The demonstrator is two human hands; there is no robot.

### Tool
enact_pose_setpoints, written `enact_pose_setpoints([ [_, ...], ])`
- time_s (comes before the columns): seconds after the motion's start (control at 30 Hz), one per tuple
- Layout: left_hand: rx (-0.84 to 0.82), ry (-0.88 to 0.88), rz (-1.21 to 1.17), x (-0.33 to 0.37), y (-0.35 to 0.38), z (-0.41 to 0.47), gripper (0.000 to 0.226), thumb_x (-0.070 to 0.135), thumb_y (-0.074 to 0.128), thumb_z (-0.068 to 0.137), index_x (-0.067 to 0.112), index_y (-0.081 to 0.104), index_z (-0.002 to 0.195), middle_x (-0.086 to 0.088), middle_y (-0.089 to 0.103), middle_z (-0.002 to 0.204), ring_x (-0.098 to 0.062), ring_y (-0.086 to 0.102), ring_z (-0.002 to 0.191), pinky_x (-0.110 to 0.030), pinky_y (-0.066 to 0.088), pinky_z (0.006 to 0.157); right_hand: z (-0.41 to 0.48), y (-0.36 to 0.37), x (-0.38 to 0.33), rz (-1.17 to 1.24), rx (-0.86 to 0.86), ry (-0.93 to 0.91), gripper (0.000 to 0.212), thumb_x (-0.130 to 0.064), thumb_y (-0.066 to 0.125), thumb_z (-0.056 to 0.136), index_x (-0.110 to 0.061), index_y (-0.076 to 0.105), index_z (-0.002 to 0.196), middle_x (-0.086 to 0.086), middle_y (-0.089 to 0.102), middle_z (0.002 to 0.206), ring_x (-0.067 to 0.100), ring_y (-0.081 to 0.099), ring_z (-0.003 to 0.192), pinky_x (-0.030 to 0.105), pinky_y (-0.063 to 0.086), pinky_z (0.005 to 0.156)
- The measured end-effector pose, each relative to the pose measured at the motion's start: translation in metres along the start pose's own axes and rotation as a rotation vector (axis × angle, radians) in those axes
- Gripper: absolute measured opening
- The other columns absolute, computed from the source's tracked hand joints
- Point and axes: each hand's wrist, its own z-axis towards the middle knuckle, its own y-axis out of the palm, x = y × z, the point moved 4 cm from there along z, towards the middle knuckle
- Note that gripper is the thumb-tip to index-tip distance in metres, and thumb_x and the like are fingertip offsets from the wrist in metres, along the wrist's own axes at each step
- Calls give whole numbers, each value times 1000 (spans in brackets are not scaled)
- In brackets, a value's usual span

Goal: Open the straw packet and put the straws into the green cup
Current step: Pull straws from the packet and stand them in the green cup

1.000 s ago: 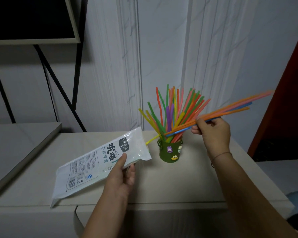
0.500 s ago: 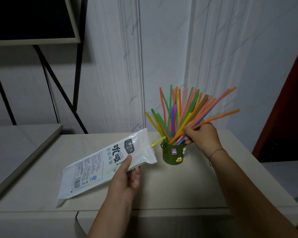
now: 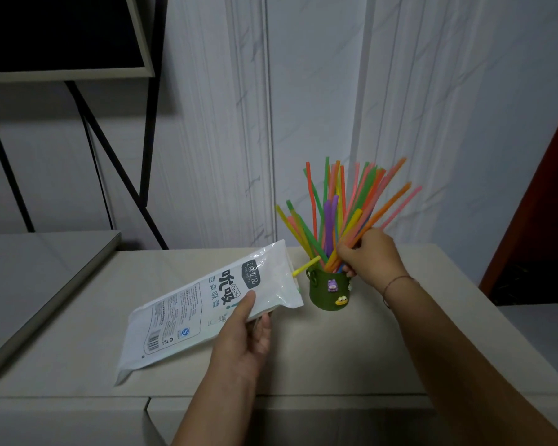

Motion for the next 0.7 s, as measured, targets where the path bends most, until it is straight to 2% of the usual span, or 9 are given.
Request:
enact_pose_setpoints([
  [0.17,-1,-6,-4,0,1,1,15,4,69,81,16,61,85,-1,71,56,-13,68,47,-18,52,40,-2,9,18,91,-22,77,14,-15,63,84,-3,69,81,4,64,56,8,59,40,18,49,45],
  [0.27,-4,-3,-8,0,1,1,15,3,68,81,16,61,83,0,71,55,-13,68,46,-19,53,41,-4,4,22,230,-33,83,11,-14,70,81,-3,69,83,6,68,61,12,64,48,25,56,57],
  [0.33,-7,-1,-10,0,1,1,16,3,69,81,17,61,84,0,71,56,-13,68,47,-20,54,42,-8,-3,20,344,-10,66,6,-12,71,80,-7,68,80,9,69,65,17,66,54,31,58,64],
  [0.43,-6,-2,-13,0,1,0,17,3,69,80,17,60,85,0,71,57,-13,69,48,-20,54,42,-13,-18,17,462,87,27,9,-11,72,78,-13,64,75,8,68,64,12,66,50,26,58,59],
  [0.57,-13,3,-10,-1,0,0,17,3,69,80,18,61,85,0,72,57,-13,69,49,-19,53,41,-21,-31,13,467,202,-28,9,-13,70,81,-16,64,75,5,69,62,13,68,52,24,58,59],
  [0.7,-17,9,-7,-2,0,0,17,4,69,80,18,60,85,-1,72,59,-13,69,50,-20,55,44,-22,-28,13,431,232,-29,14,-14,68,83,-20,61,71,3,67,62,10,66,50,20,57,58],
])
